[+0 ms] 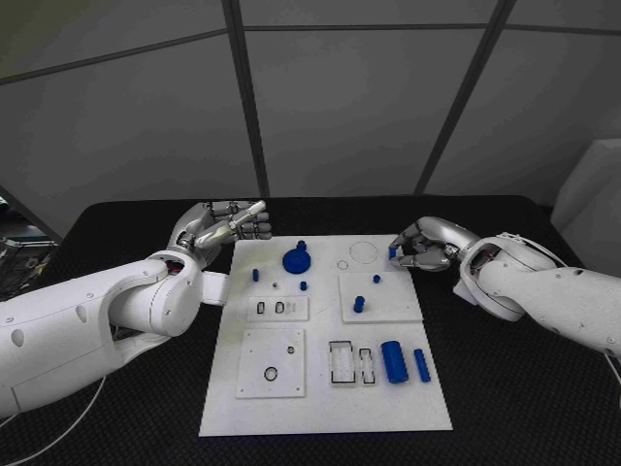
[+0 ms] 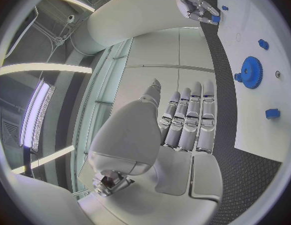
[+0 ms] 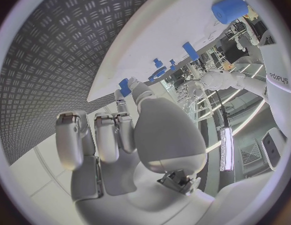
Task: Assemble the parts on the task board
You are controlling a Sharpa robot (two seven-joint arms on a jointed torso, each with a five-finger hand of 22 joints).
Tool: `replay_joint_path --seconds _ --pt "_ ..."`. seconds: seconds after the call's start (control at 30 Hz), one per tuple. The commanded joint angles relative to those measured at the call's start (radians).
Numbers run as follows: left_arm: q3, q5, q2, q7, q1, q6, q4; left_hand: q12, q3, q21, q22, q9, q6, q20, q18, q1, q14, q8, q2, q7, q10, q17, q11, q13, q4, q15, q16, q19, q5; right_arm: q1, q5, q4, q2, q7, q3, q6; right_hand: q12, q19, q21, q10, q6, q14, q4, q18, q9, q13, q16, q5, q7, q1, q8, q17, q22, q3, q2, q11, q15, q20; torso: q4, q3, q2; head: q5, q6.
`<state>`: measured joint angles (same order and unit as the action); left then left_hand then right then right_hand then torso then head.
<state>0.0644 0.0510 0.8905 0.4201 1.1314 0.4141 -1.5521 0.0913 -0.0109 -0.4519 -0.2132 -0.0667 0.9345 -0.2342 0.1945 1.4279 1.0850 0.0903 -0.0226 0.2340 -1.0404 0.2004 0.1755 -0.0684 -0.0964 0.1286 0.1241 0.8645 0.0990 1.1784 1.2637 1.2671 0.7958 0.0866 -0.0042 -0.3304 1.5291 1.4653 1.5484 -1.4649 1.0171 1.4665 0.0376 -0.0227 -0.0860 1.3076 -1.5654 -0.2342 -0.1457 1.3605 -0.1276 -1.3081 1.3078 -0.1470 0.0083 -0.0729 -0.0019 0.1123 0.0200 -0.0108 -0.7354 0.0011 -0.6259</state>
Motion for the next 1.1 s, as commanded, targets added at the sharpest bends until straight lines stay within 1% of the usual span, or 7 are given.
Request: replay_joint_path --seconds 0.03,0.3,0.53,0.7,0.9,0.97,1.1 --pt "0.001 0.004 0.001 -0.001 0.001 -0.013 -0.001 -0.005 -0.002 -0.004 -0.001 0.001 -0.002 0.000 -0.014 0.003 0.000 -0.007 -0.007 0.007 0.000 0.001 0.006 0.000 0.006 0.001 -0.005 -0.007 -0.003 0.002 -0.030 0.045 0.013 -0.035 0.001 -0.071 0.004 0.083 0.005 -0.070 0.009 0.104 0.000 0.014 -0.001 0.220 -0.005 -0.003 -0.001 -0.003 -0.006 -0.263 0.227 -0.005 0.009 0.007 -0.004 -0.008 -0.0006 -0.0012 0.001 -0.001 0.000" --pt "0.001 0.004 0.000 -0.001 0.001 -0.013 0.005 -0.006 -0.002 -0.004 -0.001 0.001 -0.002 0.000 -0.015 0.002 0.000 -0.007 -0.007 0.007 0.000 0.001 0.006 0.000 0.007 0.002 -0.006 -0.008 -0.003 0.003 -0.024 0.185 0.029 -0.100 0.003 -0.085 0.005 0.085 0.006 -0.070 0.013 0.104 -0.002 0.015 -0.002 0.221 -0.005 0.001 0.000 -0.002 -0.006 -0.263 0.230 -0.007 0.010 0.009 -0.005 -0.009 0.0002 -0.0014 0.009 0.007 -0.005" --pt "0.001 0.004 -0.005 -0.002 0.002 -0.014 0.016 -0.006 -0.002 -0.004 -0.001 0.001 -0.002 0.000 -0.015 0.002 0.000 -0.007 -0.007 0.007 0.000 0.001 0.006 0.000 0.007 0.002 -0.006 -0.008 -0.003 0.003 0.018 0.254 -0.017 -0.131 0.003 -0.086 0.004 0.085 0.007 -0.069 0.013 0.104 -0.002 0.015 -0.002 0.220 -0.005 0.003 0.001 -0.002 -0.005 -0.263 0.231 -0.009 0.011 0.009 -0.006 -0.009 -0.0006 -0.0004 0.015 0.021 -0.010" --pt "0.001 0.004 -0.010 -0.002 0.002 -0.013 0.027 -0.006 -0.002 -0.004 -0.001 0.001 -0.002 0.000 -0.015 0.002 0.000 -0.007 -0.007 0.007 0.000 0.001 0.006 0.000 0.007 0.002 -0.006 -0.008 -0.003 0.000 0.070 0.257 -0.076 -0.148 0.002 -0.085 0.004 0.085 0.007 -0.070 0.013 0.104 -0.003 0.015 -0.001 0.220 -0.005 0.004 0.001 -0.001 -0.004 -0.263 0.231 -0.009 0.011 0.009 -0.006 -0.009 -0.0027 -0.0014 0.021 0.037 -0.022" --pt "0.001 0.004 -0.015 -0.003 0.002 -0.013 0.035 -0.006 -0.001 -0.004 -0.001 0.000 -0.002 0.000 -0.015 0.002 0.000 -0.007 -0.007 0.007 0.000 0.002 0.006 0.000 0.007 0.002 -0.006 -0.008 -0.003 -0.023 0.151 0.253 -0.144 -0.176 0.003 -0.098 0.003 0.085 0.007 -0.069 0.012 0.104 -0.004 0.015 -0.001 0.219 -0.005 0.005 0.001 0.000 -0.003 -0.263 0.231 -0.011 0.011 0.010 -0.006 -0.009 -0.0051 -0.0033 0.025 0.049 -0.032" --pt "0.001 0.004 -0.017 -0.003 0.002 -0.013 0.036 -0.006 -0.001 -0.004 -0.001 0.000 -0.001 0.000 -0.015 0.002 0.000 -0.007 -0.007 0.007 0.000 0.002 0.006 0.000 0.007 0.002 -0.006 -0.008 -0.003 -0.030 0.183 0.250 -0.163 -0.191 0.002 -0.093 0.003 0.086 0.007 -0.069 0.012 0.104 -0.005 0.015 -0.001 0.219 -0.005 0.005 0.001 0.000 -0.003 -0.263 0.232 -0.011 0.011 0.010 -0.006 -0.010 -0.0043 -0.0021 0.024 0.052 -0.034" --pt "0.001 0.004 -0.019 -0.004 0.002 -0.013 0.036 -0.006 -0.001 -0.004 -0.001 0.000 -0.001 0.000 -0.015 0.002 0.000 -0.007 -0.007 0.007 0.000 0.002 0.006 0.000 0.007 0.002 -0.006 -0.008 -0.003 -0.042 0.238 0.240 -0.196 -0.216 0.002 -0.075 0.002 0.089 0.010 -0.068 0.012 0.104 -0.005 0.016 -0.001 0.219 -0.005 0.006 0.001 0.001 -0.003 -0.263 0.237 -0.011 0.010 0.010 -0.006 -0.010 -0.0020 -0.0030 0.024 0.058 -0.038"
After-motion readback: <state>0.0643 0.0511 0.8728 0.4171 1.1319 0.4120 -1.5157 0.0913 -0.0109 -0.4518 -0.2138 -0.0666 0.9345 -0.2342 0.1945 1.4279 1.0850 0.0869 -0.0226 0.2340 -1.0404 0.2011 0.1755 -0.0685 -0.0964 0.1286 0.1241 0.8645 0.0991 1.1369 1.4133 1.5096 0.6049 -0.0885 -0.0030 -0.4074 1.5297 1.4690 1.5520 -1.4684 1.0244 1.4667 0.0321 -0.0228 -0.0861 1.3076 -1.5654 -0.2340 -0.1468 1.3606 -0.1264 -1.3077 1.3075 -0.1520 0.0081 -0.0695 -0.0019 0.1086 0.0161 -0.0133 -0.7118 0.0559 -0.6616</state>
